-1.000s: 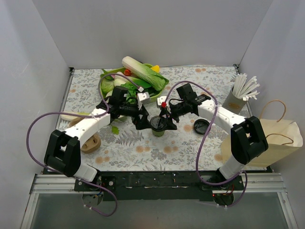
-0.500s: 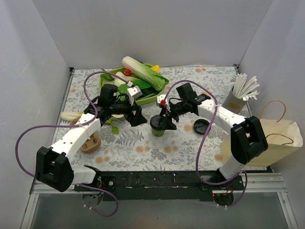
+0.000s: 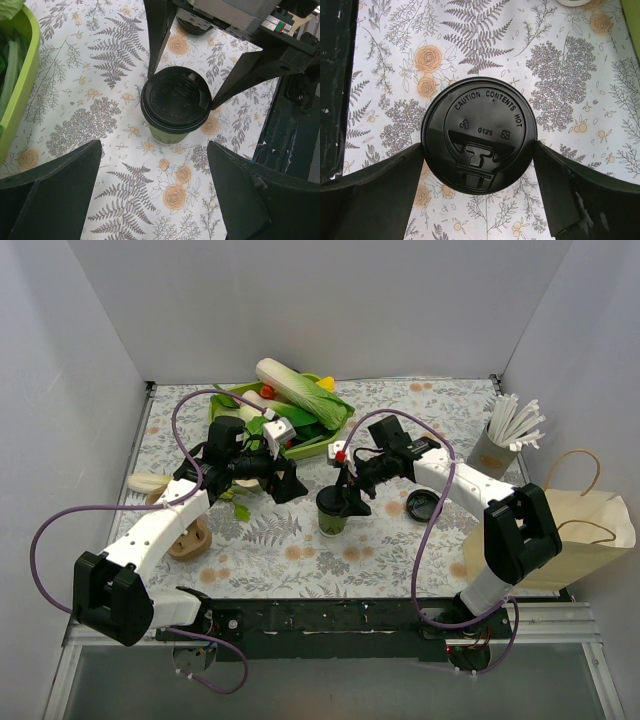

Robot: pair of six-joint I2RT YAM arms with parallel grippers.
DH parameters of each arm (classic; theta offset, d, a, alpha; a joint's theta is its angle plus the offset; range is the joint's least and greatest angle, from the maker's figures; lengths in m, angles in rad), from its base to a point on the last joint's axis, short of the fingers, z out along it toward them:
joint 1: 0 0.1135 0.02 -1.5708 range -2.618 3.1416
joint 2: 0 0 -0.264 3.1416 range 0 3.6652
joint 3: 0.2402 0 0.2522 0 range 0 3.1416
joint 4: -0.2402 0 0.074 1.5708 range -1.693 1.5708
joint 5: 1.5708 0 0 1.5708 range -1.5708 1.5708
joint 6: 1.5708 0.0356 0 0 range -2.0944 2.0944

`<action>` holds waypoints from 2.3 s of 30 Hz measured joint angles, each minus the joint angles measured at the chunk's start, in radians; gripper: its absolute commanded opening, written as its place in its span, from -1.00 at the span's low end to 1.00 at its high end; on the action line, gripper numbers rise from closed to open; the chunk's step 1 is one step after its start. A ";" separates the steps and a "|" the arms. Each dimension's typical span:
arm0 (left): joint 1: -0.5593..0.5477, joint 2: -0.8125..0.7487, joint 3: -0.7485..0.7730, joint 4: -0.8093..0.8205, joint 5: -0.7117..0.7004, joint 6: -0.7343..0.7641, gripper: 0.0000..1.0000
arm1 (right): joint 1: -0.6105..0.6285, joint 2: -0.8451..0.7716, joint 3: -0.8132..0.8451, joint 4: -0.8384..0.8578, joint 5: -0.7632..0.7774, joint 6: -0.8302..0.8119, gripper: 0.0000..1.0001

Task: Pack the takeout coffee

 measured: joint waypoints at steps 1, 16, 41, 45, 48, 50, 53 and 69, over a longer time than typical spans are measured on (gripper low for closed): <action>0.000 0.000 0.000 0.001 0.000 -0.003 0.75 | 0.001 0.000 0.000 -0.002 0.000 0.000 0.81; 0.007 0.000 0.000 0.010 0.002 -0.025 0.75 | 0.091 -0.100 -0.053 0.069 0.257 0.023 0.54; 0.012 0.002 0.000 0.023 -0.020 -0.040 0.79 | -0.267 0.323 0.385 0.207 0.410 0.181 0.74; 0.014 0.005 0.000 0.020 -0.034 -0.047 0.81 | -0.273 0.352 0.408 0.222 0.415 0.243 0.96; 0.017 0.013 0.000 0.016 -0.047 -0.056 0.85 | -0.275 0.357 0.412 0.237 0.422 0.293 0.96; 0.018 0.020 0.000 0.016 -0.054 -0.060 0.91 | -0.275 0.357 0.412 0.241 0.427 0.322 0.96; 0.020 0.028 0.006 -0.002 -0.079 -0.066 0.93 | -0.280 0.357 0.412 0.249 0.440 0.360 0.96; 0.029 0.034 0.116 -0.170 -0.197 0.007 0.94 | -0.286 0.320 0.412 0.274 0.443 0.435 0.96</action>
